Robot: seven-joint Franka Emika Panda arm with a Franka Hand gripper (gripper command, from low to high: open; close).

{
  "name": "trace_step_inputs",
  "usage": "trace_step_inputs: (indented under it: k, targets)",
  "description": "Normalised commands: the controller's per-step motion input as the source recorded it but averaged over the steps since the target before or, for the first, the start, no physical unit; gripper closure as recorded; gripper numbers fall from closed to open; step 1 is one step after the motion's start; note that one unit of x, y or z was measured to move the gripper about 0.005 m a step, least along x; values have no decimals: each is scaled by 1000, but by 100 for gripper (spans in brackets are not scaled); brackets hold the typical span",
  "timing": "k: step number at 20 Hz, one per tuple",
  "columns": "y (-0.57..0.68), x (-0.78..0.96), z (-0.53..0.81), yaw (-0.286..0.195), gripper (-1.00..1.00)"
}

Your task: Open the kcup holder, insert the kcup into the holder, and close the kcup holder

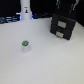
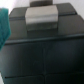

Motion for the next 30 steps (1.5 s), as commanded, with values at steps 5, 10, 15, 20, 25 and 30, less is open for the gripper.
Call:
trace_step_inputs:
  k: [5,10,15,20,25,30]
  targets:
    - [178,-168,-405,-50,-100]
    - [169,-121,-362,-24,-100]
    - [210,-140,-403,-20,-100]
    - [160,-209,-448,-5,-100]
    - [55,-331,-397,-1,-100]
    - [14,-321,-378,-1,-100]
